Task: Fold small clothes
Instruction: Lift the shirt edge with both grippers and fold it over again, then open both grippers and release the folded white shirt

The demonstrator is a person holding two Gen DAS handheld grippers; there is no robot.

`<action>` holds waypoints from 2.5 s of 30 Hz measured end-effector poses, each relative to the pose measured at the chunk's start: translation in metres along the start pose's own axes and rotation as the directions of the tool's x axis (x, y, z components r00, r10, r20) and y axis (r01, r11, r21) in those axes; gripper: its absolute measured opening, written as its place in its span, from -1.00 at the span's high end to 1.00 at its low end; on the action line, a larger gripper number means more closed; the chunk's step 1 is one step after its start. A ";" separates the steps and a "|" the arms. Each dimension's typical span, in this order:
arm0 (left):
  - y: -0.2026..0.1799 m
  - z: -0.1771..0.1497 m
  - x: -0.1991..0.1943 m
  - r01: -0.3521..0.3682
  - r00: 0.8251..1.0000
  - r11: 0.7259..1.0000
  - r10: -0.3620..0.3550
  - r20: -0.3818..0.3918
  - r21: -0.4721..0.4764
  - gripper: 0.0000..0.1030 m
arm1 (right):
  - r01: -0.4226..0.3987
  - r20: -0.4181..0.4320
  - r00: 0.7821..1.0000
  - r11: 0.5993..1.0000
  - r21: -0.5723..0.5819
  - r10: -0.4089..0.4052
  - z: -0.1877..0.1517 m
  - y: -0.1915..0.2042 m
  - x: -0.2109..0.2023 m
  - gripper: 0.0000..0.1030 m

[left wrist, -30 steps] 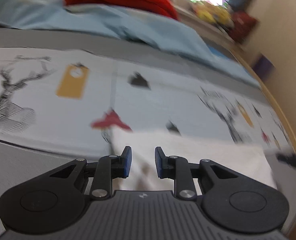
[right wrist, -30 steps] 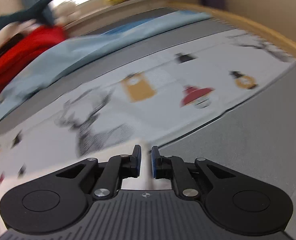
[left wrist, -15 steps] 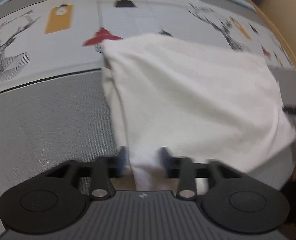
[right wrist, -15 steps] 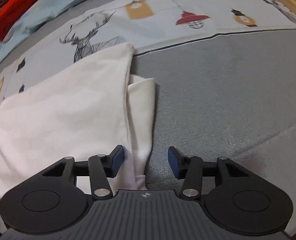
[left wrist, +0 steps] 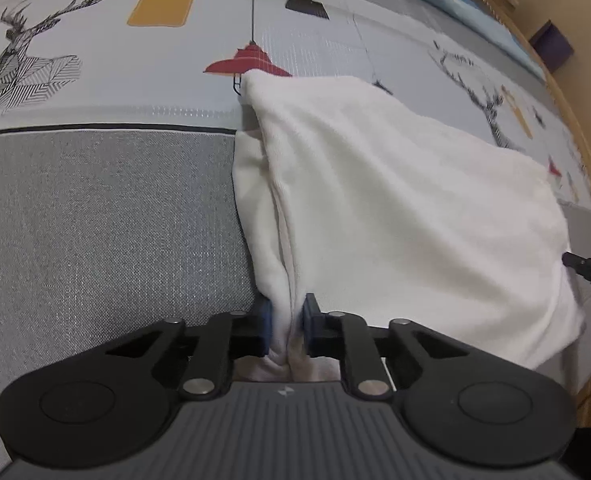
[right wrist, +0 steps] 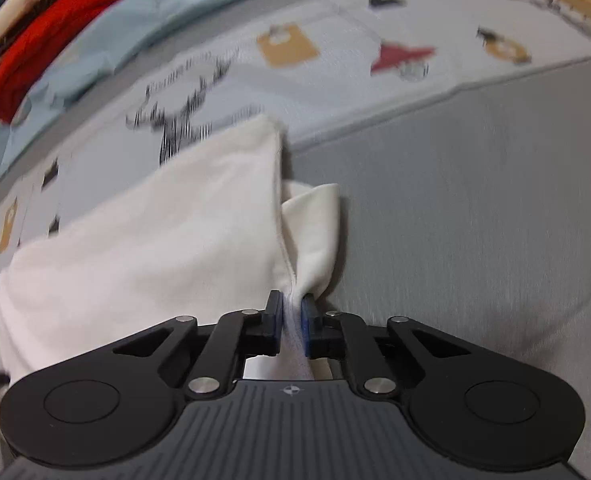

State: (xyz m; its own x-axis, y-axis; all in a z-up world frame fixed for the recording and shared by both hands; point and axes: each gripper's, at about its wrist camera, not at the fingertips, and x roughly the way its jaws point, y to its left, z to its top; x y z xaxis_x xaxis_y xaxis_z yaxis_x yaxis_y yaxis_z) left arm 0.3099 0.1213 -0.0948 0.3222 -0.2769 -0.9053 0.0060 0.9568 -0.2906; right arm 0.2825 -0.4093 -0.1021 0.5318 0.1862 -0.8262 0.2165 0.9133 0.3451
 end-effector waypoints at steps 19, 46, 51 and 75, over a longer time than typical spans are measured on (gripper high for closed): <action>-0.033 -0.015 -0.025 -0.100 0.995 0.980 0.098 0.019 0.175 0.55 | 0.069 -0.059 0.995 0.975 -0.212 -0.084 -0.015 0.011 -0.025 0.50; -0.056 -0.053 -0.086 -0.273 0.961 0.902 0.272 0.049 0.334 0.31 | 0.189 -0.042 0.977 0.937 -0.294 -0.210 -0.037 0.007 -0.069 0.32; -0.069 -0.062 -0.167 -0.262 0.936 0.942 0.195 0.294 0.208 -0.42 | 0.148 0.193 0.976 0.952 -0.267 -0.097 -0.030 0.045 -0.127 0.27; -0.067 -0.101 -0.152 -0.253 0.918 0.963 0.209 0.337 0.093 -0.57 | -0.016 0.233 0.967 0.940 -0.340 0.101 -0.124 0.181 -0.113 0.18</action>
State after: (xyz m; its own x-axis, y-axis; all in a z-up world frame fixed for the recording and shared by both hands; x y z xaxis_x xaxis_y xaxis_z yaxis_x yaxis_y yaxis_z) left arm 0.1650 0.0906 0.0311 0.6162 -0.0244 -0.7872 0.0120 0.9997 -0.0216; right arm 0.1602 -0.2206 -0.0015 0.7271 0.1873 -0.6605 -0.0834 0.9790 0.1858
